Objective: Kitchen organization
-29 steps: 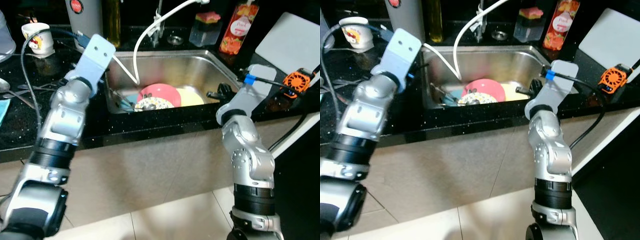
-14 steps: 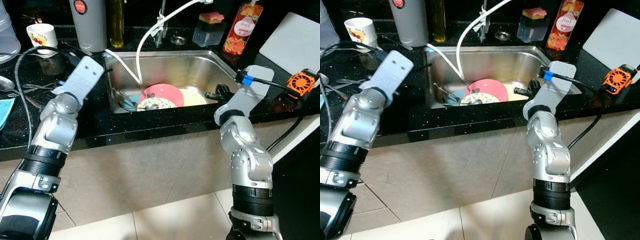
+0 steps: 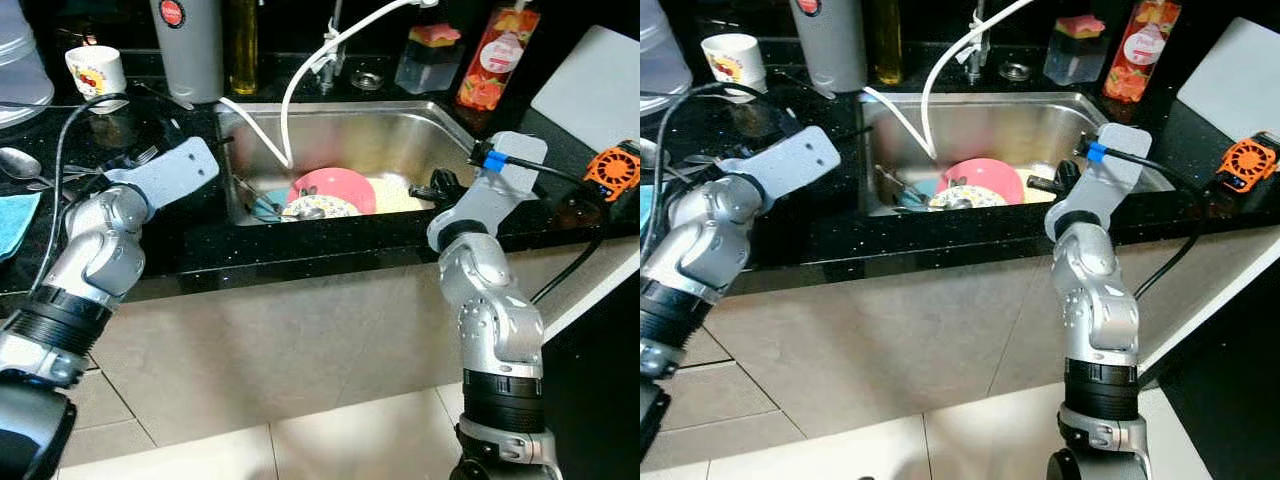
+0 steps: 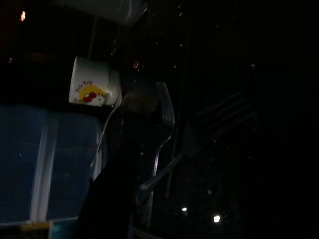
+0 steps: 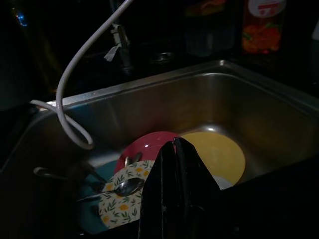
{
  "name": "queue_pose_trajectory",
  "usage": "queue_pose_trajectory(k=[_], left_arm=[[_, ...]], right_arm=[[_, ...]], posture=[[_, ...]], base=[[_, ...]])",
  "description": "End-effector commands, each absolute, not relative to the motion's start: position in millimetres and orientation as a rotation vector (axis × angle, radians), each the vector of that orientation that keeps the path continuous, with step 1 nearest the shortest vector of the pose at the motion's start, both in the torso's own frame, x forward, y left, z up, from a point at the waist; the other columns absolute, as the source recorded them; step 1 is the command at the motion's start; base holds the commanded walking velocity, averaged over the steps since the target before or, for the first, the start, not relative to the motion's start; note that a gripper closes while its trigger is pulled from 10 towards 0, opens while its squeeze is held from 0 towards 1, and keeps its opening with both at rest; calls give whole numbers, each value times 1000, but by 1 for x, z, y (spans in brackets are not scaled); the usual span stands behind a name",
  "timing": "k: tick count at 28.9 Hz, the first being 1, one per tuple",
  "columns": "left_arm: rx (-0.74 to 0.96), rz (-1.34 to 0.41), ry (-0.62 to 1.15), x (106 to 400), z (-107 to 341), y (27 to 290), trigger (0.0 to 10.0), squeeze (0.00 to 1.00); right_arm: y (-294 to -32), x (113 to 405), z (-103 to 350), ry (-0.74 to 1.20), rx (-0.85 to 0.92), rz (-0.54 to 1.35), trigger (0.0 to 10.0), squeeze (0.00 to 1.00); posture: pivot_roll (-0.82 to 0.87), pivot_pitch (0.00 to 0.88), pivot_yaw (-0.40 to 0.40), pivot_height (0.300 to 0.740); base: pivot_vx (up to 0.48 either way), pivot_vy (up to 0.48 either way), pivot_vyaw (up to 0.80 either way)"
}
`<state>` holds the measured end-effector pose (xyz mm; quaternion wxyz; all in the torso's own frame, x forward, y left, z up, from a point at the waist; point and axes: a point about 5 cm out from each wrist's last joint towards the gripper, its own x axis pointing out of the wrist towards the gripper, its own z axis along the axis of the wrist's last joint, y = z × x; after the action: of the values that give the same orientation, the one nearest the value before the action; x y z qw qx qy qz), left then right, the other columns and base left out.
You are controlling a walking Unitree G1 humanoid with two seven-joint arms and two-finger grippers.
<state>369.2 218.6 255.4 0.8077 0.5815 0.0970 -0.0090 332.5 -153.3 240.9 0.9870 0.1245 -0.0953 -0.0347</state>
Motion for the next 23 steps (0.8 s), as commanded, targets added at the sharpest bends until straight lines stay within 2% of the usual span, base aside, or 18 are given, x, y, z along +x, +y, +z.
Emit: queue_pose_trajectory(k=[1, 4, 10, 16, 17, 20, 22, 23], left_arm=[[1305, -37, 229, 369, 259, 223, 10000, 0], [1399, -122, 302, 366, 249, 229, 10000, 0], [1481, -213, 350, 369, 242, 231, 10000, 0], [1547, -226, 340, 377, 239, 229, 10000, 0], [1604, -236, 332, 383, 237, 228, 9961, 0], [1651, -249, 318, 388, 234, 226, 9529, 0], [1673, -256, 306, 392, 232, 224, 8510, 0], [1692, -261, 301, 393, 229, 223, 8510, 0]], right_arm=[[-154, 332, 239, -189, 253, -74, 10000, 0], [-155, 332, 239, -190, 255, -76, 10000, 0], [-155, 332, 239, -190, 255, -78, 10000, 0], [-155, 333, 239, -191, 258, -79, 10000, 0], [-154, 333, 239, -192, 259, -76, 10000, 0], [-154, 333, 240, -196, 260, -76, 10000, 0], [-154, 334, 241, -200, 261, -78, 10000, 0], [-154, 334, 242, -201, 261, -79, 10000, 0]], posture=[[285, 68, -52, 740], [288, 70, -54, 740], [293, 72, -51, 740], [298, 73, -53, 740], [302, 67, -50, 740], [302, 67, -50, 740], [297, 65, -52, 740], [295, 64, -53, 740]], base=[[0, 0, 0], [0, 0, 0], [0, 0, 0], [0, 0, 0], [0, 0, 0], [0, 0, 0], [0, 0, 0], [0, 0, 0]])
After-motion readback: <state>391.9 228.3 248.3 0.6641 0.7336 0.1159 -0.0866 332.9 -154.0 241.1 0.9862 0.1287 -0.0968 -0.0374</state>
